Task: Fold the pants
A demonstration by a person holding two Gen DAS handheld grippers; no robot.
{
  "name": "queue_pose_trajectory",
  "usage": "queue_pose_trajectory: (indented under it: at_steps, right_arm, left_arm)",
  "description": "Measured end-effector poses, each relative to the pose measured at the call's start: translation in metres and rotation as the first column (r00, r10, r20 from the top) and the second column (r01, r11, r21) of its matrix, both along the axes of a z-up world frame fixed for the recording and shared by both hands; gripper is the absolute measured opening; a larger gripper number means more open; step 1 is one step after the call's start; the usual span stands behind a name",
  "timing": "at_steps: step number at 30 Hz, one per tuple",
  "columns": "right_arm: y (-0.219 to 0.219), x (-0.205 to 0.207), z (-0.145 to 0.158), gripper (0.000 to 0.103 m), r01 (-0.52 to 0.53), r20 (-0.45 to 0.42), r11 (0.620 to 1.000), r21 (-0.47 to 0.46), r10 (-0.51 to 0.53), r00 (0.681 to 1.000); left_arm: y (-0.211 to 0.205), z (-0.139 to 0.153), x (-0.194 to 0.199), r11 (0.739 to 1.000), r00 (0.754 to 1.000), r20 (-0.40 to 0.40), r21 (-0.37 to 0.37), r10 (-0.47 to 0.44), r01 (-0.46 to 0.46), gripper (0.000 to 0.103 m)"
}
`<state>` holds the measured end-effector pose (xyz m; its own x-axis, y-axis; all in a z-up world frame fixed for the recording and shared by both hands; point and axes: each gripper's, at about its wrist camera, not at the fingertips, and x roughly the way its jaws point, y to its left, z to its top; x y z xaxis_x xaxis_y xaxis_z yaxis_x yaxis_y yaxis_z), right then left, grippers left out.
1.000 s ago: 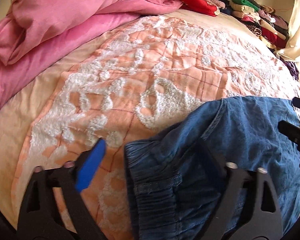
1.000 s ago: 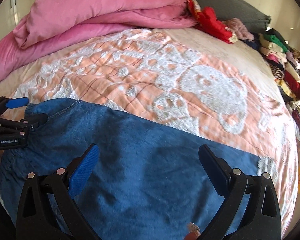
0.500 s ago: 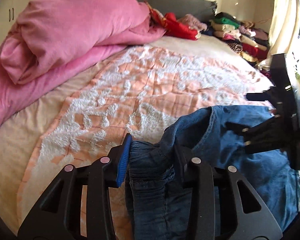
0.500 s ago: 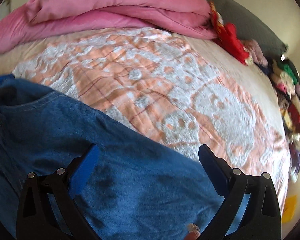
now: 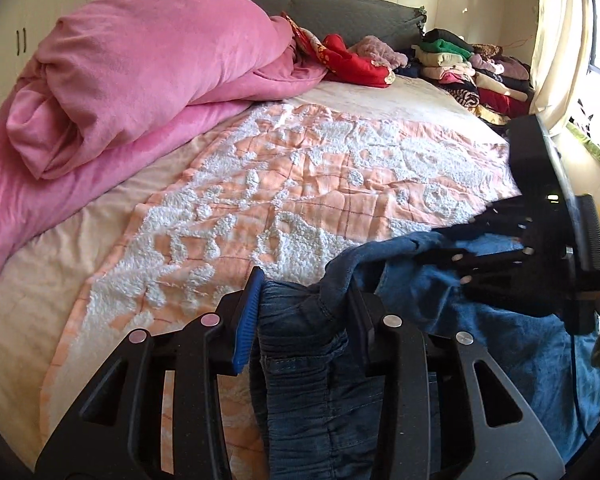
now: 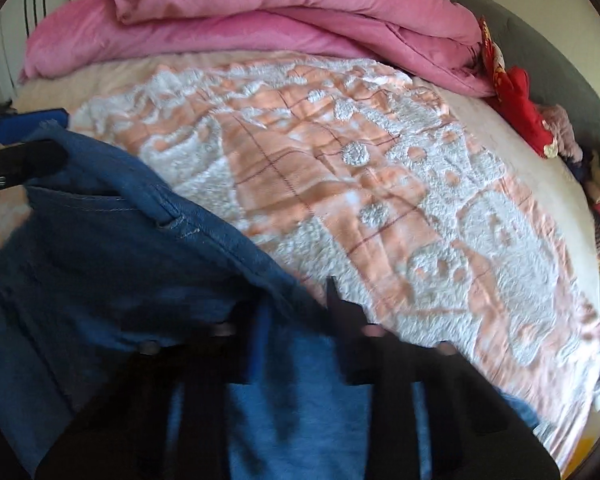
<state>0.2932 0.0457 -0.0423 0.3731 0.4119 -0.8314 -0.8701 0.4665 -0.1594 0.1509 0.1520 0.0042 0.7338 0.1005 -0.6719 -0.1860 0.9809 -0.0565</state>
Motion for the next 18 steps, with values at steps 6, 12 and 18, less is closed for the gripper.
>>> queue_pose_trajectory:
  at_steps: [6, 12, 18]
  right_arm:
    - [-0.037, -0.026, 0.023, 0.012, 0.062, -0.03, 0.989, 0.138, -0.058, 0.998]
    - [-0.078, -0.062, 0.045, 0.012, 0.115, -0.091, 0.956, 0.269, -0.094, 0.991]
    - [-0.108, -0.108, 0.054, 0.012, 0.122, -0.107, 0.941, 0.316, -0.092, 0.99]
  left_arm:
    - [0.002, 0.005, -0.009, 1.0, 1.0, 0.015, -0.02, 0.003, -0.003, 0.03]
    - [-0.009, 0.012, -0.024, 1.0, 0.999, 0.042, 0.005, -0.024, 0.023, 0.032]
    - [-0.021, 0.014, -0.053, 0.999, 0.997, 0.05, 0.007, -0.053, 0.053, 0.032]
